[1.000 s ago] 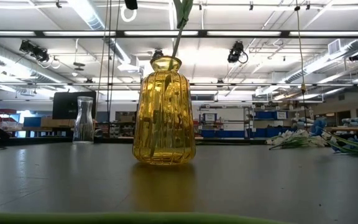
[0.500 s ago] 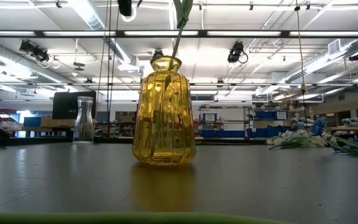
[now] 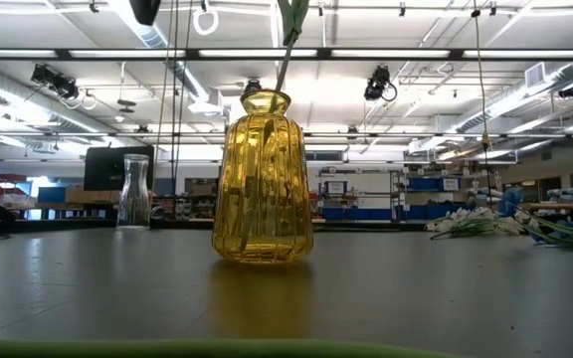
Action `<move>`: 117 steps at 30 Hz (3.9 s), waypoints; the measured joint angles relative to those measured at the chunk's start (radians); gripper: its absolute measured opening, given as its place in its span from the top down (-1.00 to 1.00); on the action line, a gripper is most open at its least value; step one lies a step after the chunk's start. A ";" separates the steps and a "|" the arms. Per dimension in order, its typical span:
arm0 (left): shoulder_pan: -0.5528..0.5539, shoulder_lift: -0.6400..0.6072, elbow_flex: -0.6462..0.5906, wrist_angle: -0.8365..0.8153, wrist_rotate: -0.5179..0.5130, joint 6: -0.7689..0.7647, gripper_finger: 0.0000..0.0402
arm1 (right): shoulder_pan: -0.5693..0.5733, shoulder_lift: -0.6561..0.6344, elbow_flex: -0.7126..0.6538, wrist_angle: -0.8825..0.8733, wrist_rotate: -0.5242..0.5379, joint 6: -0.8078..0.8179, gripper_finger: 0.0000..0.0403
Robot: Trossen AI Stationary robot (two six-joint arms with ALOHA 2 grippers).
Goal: Sort flowers into vase by color
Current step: Put the left blue flowers into the yellow vase
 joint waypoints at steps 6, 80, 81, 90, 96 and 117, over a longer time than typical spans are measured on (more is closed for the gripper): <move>-0.007 -0.057 0.000 -0.013 -0.001 0.049 0.09 | 0.130 -0.092 0.000 -0.138 0.041 0.087 0.91; -0.002 -0.108 -0.001 0.019 -0.110 0.199 0.09 | 0.313 0.324 -0.330 0.656 -0.209 -0.293 0.92; -0.002 -0.108 -0.001 0.019 -0.110 0.199 0.09 | 0.311 0.324 -0.339 0.672 -0.201 -0.282 0.92; -0.002 -0.108 -0.001 0.019 -0.110 0.199 0.09 | 0.306 0.331 -0.359 0.620 -0.121 -0.265 0.72; -0.002 -0.108 -0.001 0.019 -0.110 0.199 0.09 | 0.297 0.331 -0.359 0.604 -0.140 -0.181 0.58; -0.002 -0.108 -0.001 0.019 -0.110 0.199 0.09 | 0.289 0.317 -0.052 -0.060 -0.332 -0.098 -0.11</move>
